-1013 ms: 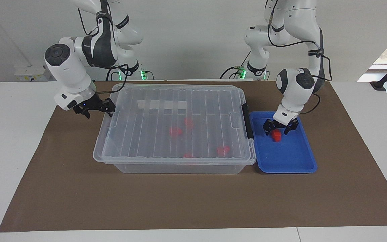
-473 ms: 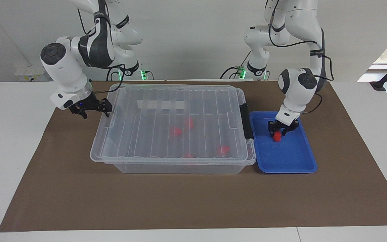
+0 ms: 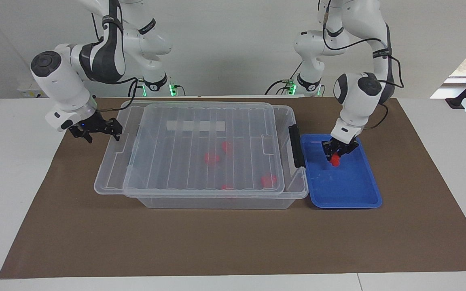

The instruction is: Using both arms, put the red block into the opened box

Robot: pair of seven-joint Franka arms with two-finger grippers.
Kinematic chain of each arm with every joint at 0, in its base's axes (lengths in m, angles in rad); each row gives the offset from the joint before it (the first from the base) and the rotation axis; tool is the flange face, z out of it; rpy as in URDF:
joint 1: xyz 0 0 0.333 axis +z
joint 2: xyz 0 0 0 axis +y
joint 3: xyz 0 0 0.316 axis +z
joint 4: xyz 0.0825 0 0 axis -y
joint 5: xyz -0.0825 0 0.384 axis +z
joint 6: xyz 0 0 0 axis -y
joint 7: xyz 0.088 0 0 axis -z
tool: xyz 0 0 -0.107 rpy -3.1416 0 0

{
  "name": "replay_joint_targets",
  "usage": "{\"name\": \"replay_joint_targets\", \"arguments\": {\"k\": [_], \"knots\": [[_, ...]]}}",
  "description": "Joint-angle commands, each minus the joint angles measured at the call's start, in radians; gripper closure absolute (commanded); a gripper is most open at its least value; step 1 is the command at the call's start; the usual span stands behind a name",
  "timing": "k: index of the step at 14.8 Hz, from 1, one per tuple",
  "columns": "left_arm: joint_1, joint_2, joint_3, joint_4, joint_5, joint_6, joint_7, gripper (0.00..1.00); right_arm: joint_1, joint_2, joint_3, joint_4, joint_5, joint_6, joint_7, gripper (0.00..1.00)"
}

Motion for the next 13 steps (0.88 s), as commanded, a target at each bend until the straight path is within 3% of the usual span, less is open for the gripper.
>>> {"name": "replay_joint_targets", "arguments": {"k": [1, 6, 11, 13], "knots": [[-0.008, -0.076, 0.006, 0.098, 0.008, -0.188, -0.015, 1.00, -0.028, -0.018, 0.007, -0.028, -0.023, 0.035, -0.048, 0.00], [-0.028, -0.099, -0.022, 0.273, 0.008, -0.429, -0.024, 1.00, -0.088, -0.012, 0.007, -0.017, -0.023, 0.040, -0.146, 0.00], [-0.042, -0.101, -0.155, 0.271, 0.008, -0.416, -0.176, 1.00, -0.131, -0.009, 0.005, -0.014, -0.023, 0.041, -0.210, 0.00], [-0.092, -0.101, -0.175, 0.265, 0.008, -0.397, -0.249, 1.00, -0.154, -0.007, 0.005, -0.012, -0.023, 0.049, -0.244, 0.00]]}}
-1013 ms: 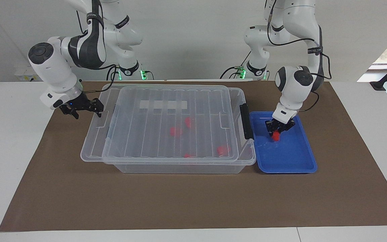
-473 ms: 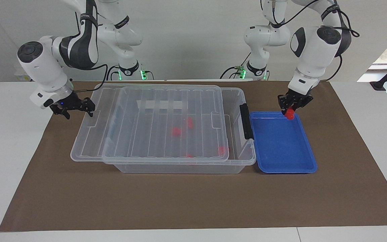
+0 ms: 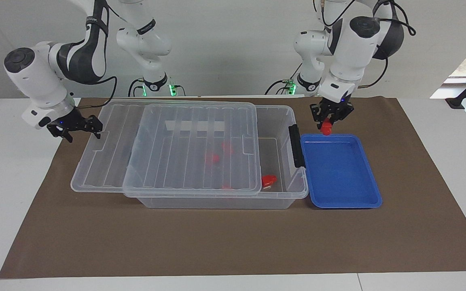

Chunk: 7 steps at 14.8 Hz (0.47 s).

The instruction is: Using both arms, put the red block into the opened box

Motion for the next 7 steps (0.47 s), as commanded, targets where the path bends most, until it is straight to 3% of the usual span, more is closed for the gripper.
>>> {"name": "replay_joint_targets", "arguments": {"k": [1, 3, 7], "knots": [[-0.089, 0.011, -0.008, 0.004, 0.008, 0.014, -0.113, 1.00, -0.043, -0.007, 0.007, -0.012, -0.014, 0.039, -0.068, 0.00], [-0.140, 0.025, -0.010, 0.004, 0.008, 0.046, -0.190, 1.00, -0.065, -0.007, 0.005, -0.012, -0.014, 0.046, -0.107, 0.00], [-0.240, 0.124, -0.008, 0.001, 0.008, 0.133, -0.322, 1.00, -0.093, -0.007, 0.005, -0.012, -0.025, 0.055, -0.151, 0.00]]}}
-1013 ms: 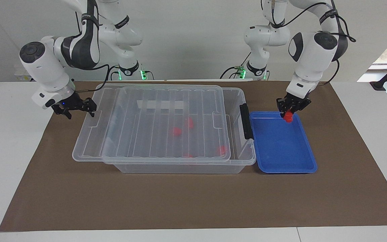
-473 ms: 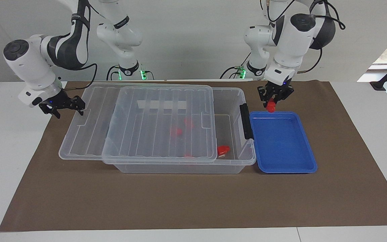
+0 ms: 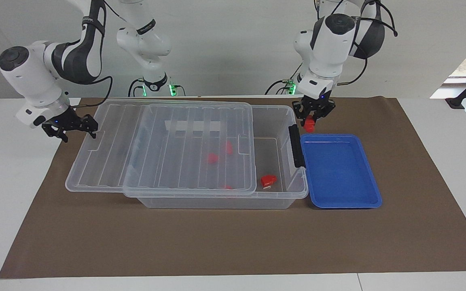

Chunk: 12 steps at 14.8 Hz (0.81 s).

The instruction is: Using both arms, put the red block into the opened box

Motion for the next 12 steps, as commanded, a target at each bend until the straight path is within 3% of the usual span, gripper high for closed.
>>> {"name": "replay_joint_targets", "arguments": {"k": [1, 5, 12], "knots": [[-0.066, 0.091, 0.014, -0.008, 0.008, 0.084, -0.094, 1.00, -0.028, -0.007, 0.007, -0.012, -0.025, 0.021, -0.045, 0.00], [-0.088, 0.188, 0.014, -0.026, 0.008, 0.222, -0.160, 1.00, -0.054, -0.006, 0.005, -0.012, -0.027, 0.033, -0.084, 0.00], [-0.094, 0.261, 0.014, -0.098, 0.008, 0.352, -0.165, 1.00, -0.056, -0.004, 0.007, -0.006, -0.027, 0.027, -0.099, 0.00]]}}
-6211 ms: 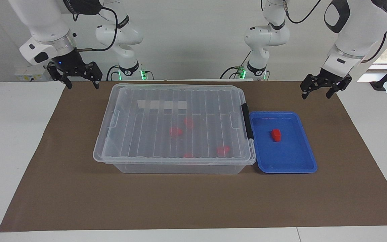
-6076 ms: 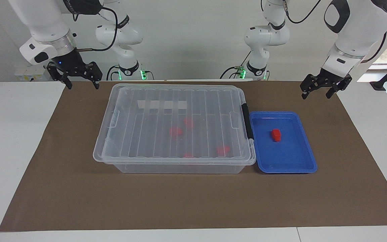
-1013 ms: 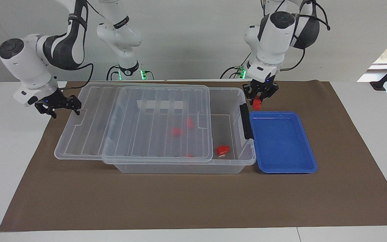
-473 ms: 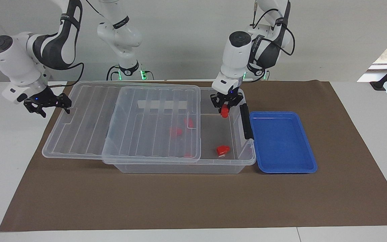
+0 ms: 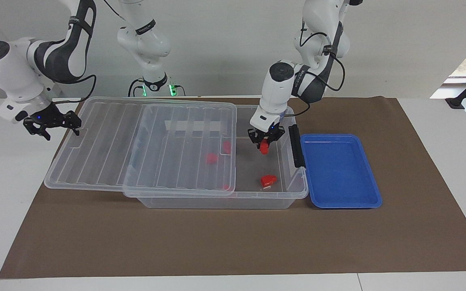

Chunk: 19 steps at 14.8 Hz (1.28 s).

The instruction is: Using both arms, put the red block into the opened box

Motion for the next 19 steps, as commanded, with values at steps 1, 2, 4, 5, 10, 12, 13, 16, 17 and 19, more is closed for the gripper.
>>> {"name": "replay_joint_targets", "arguments": {"k": [1, 2, 4, 5, 10, 12, 13, 16, 17, 19], "knots": [[-0.031, 0.030, 0.015, -0.020, 0.013, 0.046, -0.021, 1.00, -0.002, -0.001, 0.008, 0.007, -0.009, 0.001, -0.017, 0.00], [-0.032, 0.036, 0.015, -0.026, 0.013, 0.041, -0.021, 1.00, 0.000, 0.005, 0.013, 0.026, -0.008, -0.011, -0.017, 0.00], [-0.028, 0.034, 0.015, -0.029, 0.013, 0.032, -0.022, 0.95, 0.037, 0.025, 0.014, 0.084, -0.006, -0.066, 0.018, 0.00], [-0.029, 0.034, 0.015, -0.030, 0.013, 0.030, -0.022, 0.15, 0.061, 0.028, 0.014, 0.115, -0.008, -0.103, 0.061, 0.00], [-0.022, -0.007, 0.016, -0.014, 0.013, -0.008, -0.018, 0.00, 0.199, 0.031, 0.014, 0.276, -0.002, -0.310, 0.309, 0.00], [-0.020, -0.039, 0.016, 0.008, 0.013, -0.063, -0.018, 0.00, 0.239, 0.029, 0.016, 0.331, 0.013, -0.360, 0.409, 0.00], [-0.018, -0.064, 0.018, 0.011, 0.013, -0.088, -0.016, 0.00, 0.241, 0.031, 0.020, 0.371, 0.023, -0.391, 0.425, 0.00], [-0.017, -0.133, 0.021, 0.013, 0.013, -0.149, -0.011, 0.00, 0.274, 0.029, 0.033, 0.429, 0.027, -0.476, 0.448, 0.00], [-0.006, -0.160, 0.022, 0.013, 0.013, -0.174, -0.007, 0.00, 0.279, 0.026, 0.033, 0.432, 0.027, -0.482, 0.455, 0.00], [0.018, -0.220, 0.022, 0.014, 0.013, -0.227, 0.005, 0.00, 0.281, 0.025, 0.034, 0.434, 0.030, -0.485, 0.466, 0.00]]}}
